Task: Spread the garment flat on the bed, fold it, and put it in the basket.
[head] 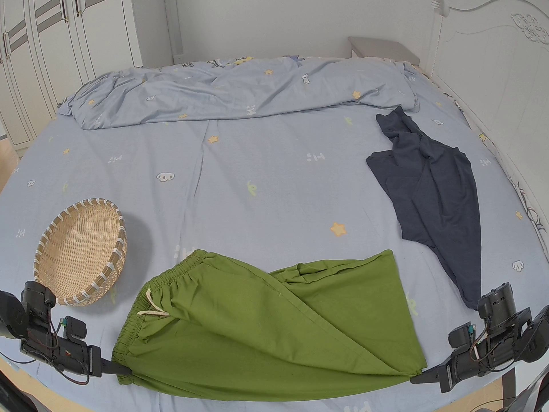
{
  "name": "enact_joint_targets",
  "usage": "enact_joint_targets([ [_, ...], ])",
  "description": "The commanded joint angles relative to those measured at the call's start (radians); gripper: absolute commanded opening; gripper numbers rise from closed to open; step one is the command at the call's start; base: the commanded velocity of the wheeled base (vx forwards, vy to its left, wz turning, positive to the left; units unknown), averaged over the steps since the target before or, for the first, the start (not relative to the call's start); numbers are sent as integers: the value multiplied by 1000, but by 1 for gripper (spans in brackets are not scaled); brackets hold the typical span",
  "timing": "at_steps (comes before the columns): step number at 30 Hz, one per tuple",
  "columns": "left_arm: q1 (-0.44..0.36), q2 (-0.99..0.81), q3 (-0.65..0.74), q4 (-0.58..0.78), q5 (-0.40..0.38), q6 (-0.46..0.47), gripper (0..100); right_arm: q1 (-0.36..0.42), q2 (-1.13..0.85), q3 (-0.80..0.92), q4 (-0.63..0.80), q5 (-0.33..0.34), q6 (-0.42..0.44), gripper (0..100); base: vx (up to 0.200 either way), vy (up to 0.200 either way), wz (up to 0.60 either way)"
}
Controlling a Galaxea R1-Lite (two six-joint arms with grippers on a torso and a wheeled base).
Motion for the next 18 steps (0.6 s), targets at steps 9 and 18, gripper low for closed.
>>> enact_joint_targets([
  [9,-3,20,11,6,3,1,0,37,91,-23,-63,2,10,0,0,0,0],
  [18,-3,23,19,6,6,4,0,55,119,-40,-91,0,48,0,0,0,0],
])
